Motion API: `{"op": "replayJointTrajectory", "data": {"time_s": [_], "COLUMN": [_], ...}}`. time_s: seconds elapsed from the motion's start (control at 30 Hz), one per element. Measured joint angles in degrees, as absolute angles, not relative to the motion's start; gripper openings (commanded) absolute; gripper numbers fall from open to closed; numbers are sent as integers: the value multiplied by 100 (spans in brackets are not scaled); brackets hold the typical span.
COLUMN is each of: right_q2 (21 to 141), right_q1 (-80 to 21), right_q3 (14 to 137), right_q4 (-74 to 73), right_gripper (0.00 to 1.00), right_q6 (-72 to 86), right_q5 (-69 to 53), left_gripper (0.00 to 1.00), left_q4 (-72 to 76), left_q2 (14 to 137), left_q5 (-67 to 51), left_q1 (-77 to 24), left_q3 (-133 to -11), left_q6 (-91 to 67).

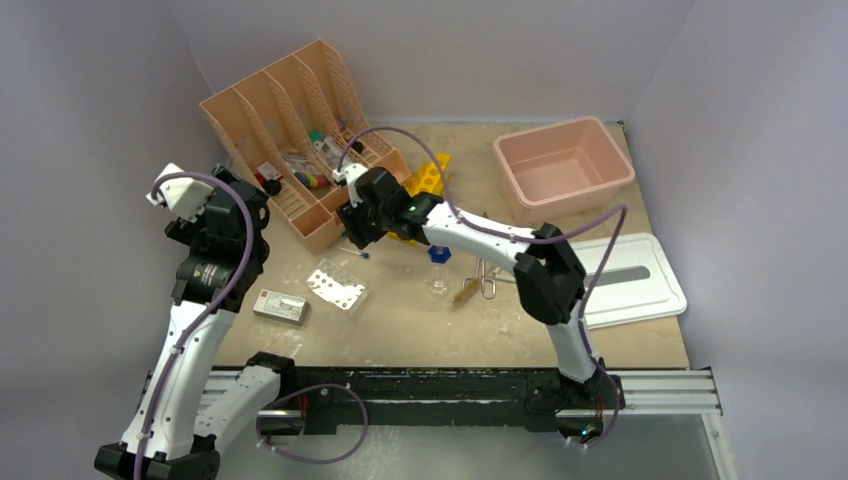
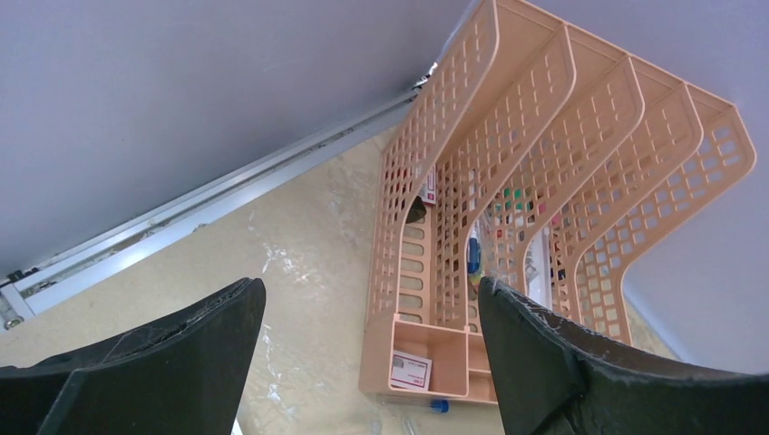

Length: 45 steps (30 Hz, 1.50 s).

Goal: Organize the chemistry lab equipment

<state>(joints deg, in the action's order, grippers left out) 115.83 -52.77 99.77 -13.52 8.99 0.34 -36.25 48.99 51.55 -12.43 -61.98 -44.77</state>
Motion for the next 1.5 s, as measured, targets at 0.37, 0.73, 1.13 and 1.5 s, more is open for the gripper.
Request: {"op": "replayJointTrajectory", "data": {"time_s": [0.37, 0.73, 1.13, 1.5], "right_q2": [13111, 13531, 13740, 12890], "right_q1": [-5363, -5408, -5540, -5588], "right_q3": [10777, 11430, 11454, 9856], "right_q4": [-2244, -2432, -2423, -1310], "right_gripper": [52, 45, 20, 13], "right_q6": [869, 567, 58, -150], "right_q5": [209, 213, 215, 325], "left_gripper": [89, 90, 89, 88], "left_q4": [-3726, -3715, -3706, -3892], "left_q2": [5009, 5155, 5190, 5308], "left_q5": [5251, 4939, 4764, 4593], "left_q1": [-1240, -1240, -1240, -1238], "left_q3": [-6198, -6198, -6198, -6198], "left_q6": [-4480, -4484, -4504, -4744]}}
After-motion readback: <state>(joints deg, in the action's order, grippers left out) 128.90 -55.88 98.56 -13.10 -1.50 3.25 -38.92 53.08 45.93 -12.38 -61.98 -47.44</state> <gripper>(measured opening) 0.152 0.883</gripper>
